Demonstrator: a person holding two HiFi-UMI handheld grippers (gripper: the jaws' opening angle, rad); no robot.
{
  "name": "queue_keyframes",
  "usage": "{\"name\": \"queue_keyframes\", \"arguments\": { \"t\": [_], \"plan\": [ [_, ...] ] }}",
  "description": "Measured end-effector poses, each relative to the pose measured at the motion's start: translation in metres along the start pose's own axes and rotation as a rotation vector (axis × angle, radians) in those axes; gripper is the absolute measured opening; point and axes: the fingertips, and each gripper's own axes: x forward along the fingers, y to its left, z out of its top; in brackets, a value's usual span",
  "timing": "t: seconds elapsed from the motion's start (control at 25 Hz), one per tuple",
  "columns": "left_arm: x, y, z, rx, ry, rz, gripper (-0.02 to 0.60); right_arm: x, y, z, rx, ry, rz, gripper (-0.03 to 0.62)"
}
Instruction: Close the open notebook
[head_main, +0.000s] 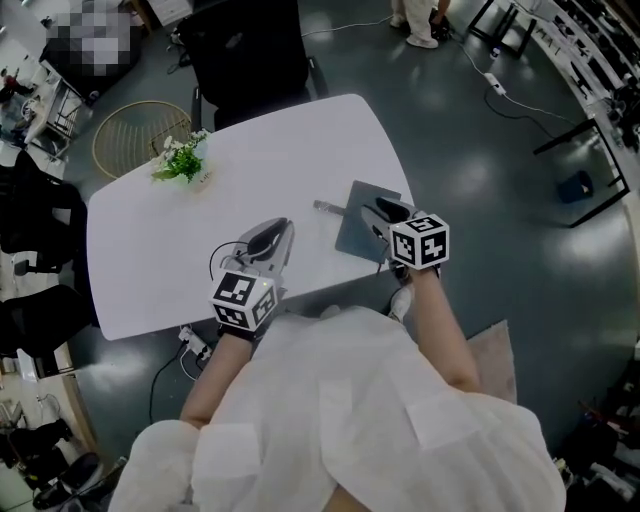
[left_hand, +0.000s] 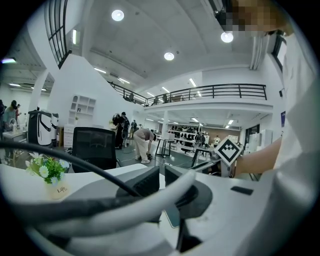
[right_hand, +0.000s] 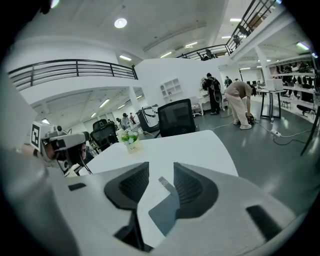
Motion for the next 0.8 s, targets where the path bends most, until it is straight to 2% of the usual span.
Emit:
{"name": "queue_keyframes", "arguments": {
  "t": [0.24, 0.56, 0.8],
  "plan": [
    [-0.003, 0.011, 0.005, 0.001, -0.016, -0.003, 0.031, -0.016, 0.002, 0.013, -0.012, -0.046, -0.032, 0.152],
    [0.004, 0.012, 0.011, 0.01, -0.021, -0.022, 0.031, -0.063, -0.003, 0.033, -0.035, -0.171, -0.091, 0.115],
    [0.013, 0.0, 0.019, 0.027, -0.036, -0.057, 0.031, -0.117, 0.005, 0.061, -0.132, -0.383, -0.175, 0.055]
  ]
}}
